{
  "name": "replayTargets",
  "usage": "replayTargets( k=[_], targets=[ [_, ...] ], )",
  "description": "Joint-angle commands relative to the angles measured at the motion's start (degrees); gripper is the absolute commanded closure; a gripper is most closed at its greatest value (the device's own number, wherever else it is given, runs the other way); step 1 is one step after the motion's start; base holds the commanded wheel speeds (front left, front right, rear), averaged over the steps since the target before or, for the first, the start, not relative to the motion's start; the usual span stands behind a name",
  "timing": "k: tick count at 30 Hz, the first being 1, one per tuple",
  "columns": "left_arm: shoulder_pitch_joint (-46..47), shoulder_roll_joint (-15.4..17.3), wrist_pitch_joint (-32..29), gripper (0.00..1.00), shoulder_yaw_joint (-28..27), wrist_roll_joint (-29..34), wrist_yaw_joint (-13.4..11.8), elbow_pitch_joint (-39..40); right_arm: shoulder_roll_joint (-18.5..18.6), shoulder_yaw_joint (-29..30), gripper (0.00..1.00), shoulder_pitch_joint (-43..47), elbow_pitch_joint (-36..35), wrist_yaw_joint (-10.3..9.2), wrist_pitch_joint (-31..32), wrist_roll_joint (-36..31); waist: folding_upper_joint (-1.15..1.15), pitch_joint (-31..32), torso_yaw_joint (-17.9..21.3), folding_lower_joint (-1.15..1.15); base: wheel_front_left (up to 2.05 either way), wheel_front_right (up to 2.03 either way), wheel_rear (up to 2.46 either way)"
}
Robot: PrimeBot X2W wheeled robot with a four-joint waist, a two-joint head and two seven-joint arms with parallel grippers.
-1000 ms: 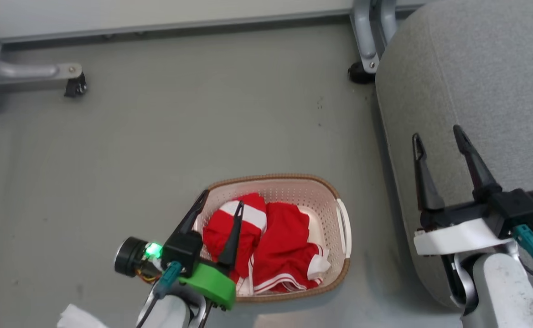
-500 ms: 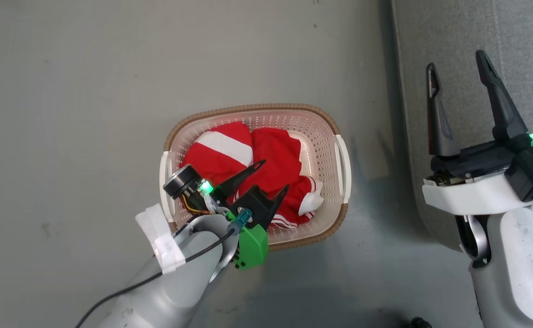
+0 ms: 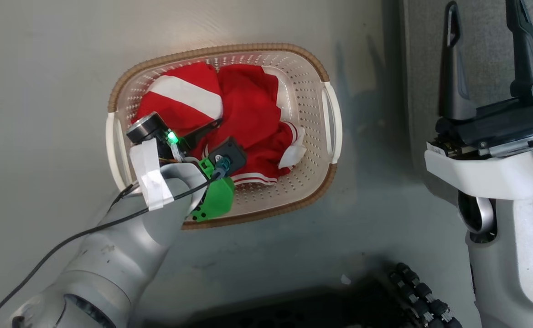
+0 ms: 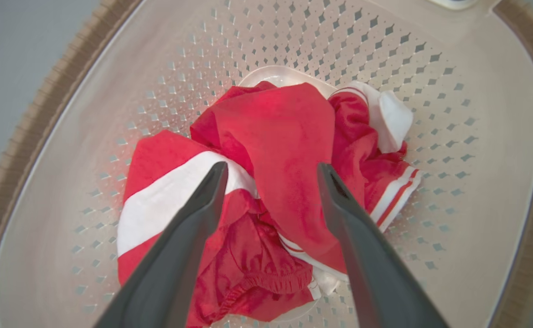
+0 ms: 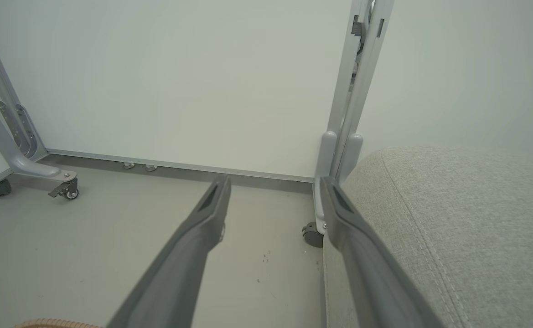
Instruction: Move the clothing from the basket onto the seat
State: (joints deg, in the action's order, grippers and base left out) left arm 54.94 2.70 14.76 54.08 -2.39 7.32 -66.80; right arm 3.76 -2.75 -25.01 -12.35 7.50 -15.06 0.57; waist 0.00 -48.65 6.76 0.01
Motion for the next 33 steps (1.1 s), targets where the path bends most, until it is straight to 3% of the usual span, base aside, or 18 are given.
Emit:
replayTargets(
  k=[1,19,25,26,27,28,33],
  targets=[
    [1.5,0.9,0.3,0.00,0.7,0.5,0.2,-1.2,-0.5,-0.2,0.00,-1.1,-0.7,-0.02,-0.2,0.4,0.00,-5.3,4.1,-0.01,0.00,0.00,0.00],
    [7.0,4.6,-3.3,0.00,7.3,1.1,0.2,-6.7,-0.9,-1.2,0.00,-2.4,-1.0,-0.02,-0.2,5.1,0.00,-10.3,8.2,-0.01,0.00,0.00,0.00],
    [7.7,5.0,-5.5,0.00,9.0,2.0,-1.2,-6.9,-0.9,-0.8,0.00,-2.5,-1.1,-0.02,-0.2,5.4,0.00,-11.5,8.2,-0.01,0.00,0.00,0.00],
    [7.8,5.0,-5.3,0.51,9.1,2.0,-1.4,-6.9,-0.9,-0.8,0.00,-2.5,-1.1,-0.02,-0.2,5.4,0.00,-11.7,8.2,-0.01,0.00,0.00,0.00],
    [8.0,5.0,-5.1,0.85,9.2,2.0,-1.6,-6.9,-0.9,-0.8,0.00,-2.6,-1.1,-0.02,-0.2,5.3,0.00,-11.7,8.1,-0.01,0.00,0.00,0.00],
    [8.1,4.8,-4.7,1.00,9.2,1.9,-2.0,-6.9,-0.9,-0.7,0.00,-2.6,-1.0,-0.02,-0.2,5.3,0.00,-11.8,8.0,-0.01,0.00,0.00,0.00],
    [7.5,3.6,-3.1,1.00,8.3,0.4,-2.8,-6.9,-0.9,-1.1,0.00,-2.5,-0.3,-0.02,-0.2,4.9,0.00,-10.9,6.9,-0.01,0.00,0.00,0.00]
  ],
)
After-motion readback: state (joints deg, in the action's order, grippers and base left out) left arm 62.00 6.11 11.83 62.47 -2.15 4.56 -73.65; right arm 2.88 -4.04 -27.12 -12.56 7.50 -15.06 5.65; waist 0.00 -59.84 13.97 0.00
